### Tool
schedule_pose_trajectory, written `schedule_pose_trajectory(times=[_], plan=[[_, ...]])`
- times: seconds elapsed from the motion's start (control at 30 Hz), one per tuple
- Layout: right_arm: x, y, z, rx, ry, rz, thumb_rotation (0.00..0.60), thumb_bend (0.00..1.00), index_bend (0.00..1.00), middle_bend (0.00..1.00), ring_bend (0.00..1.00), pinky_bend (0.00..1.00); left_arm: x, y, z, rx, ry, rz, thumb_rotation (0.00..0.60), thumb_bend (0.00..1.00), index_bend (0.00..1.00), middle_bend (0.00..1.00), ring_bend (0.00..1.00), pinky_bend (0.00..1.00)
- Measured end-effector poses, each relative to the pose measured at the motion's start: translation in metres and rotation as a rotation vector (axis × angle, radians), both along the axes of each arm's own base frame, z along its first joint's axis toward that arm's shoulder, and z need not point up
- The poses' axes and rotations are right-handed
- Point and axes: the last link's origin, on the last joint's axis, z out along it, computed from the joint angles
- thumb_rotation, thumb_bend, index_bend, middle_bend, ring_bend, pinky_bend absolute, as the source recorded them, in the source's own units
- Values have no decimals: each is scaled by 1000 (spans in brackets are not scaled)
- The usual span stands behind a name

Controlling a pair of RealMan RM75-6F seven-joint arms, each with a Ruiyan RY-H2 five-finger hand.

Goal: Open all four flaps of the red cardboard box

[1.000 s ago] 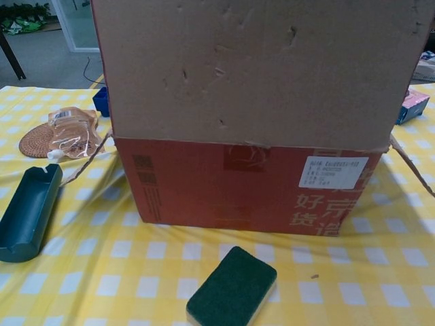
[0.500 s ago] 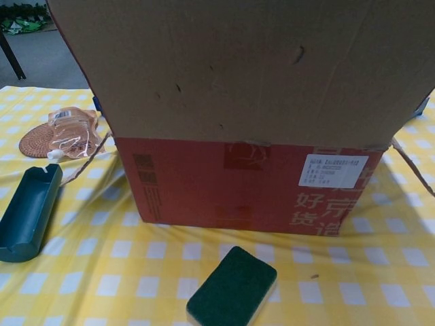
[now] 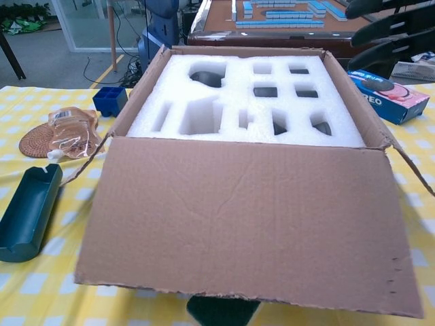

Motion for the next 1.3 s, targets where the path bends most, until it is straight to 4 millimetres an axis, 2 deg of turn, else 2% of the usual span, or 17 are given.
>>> schedule_pose_trajectory(times=[0.2, 0.5, 0.8, 0.97, 1.13, 1.3], plan=[[-8, 0, -4, -201, 151, 1, 600, 175, 180, 236, 178, 120, -2, 2, -1, 6, -4, 6, 421, 542, 471, 360, 145, 0], [-27, 11, -8, -568, 409, 63, 600, 186, 180, 236, 178, 120, -10, 2, 3, 49, -15, 26, 424, 542, 469, 360, 145, 0], [-60, 40, -14, -884, 686, 119, 600, 225, 180, 236, 178, 120, -20, -4, 4, 84, -14, 49, 424, 542, 452, 360, 145, 0], [-81, 63, -17, -1030, 823, 111, 600, 225, 180, 236, 178, 120, -21, -8, 3, 95, -18, 47, 423, 542, 442, 360, 145, 0], [-100, 88, -21, -1107, 875, 42, 600, 225, 180, 236, 178, 120, -21, -15, 2, 120, -34, 37, 424, 543, 437, 360, 145, 0], [-110, 97, -20, -1138, 886, 6, 600, 225, 180, 236, 178, 120, -23, -22, -1, 135, -47, 43, 423, 542, 436, 360, 145, 0]])
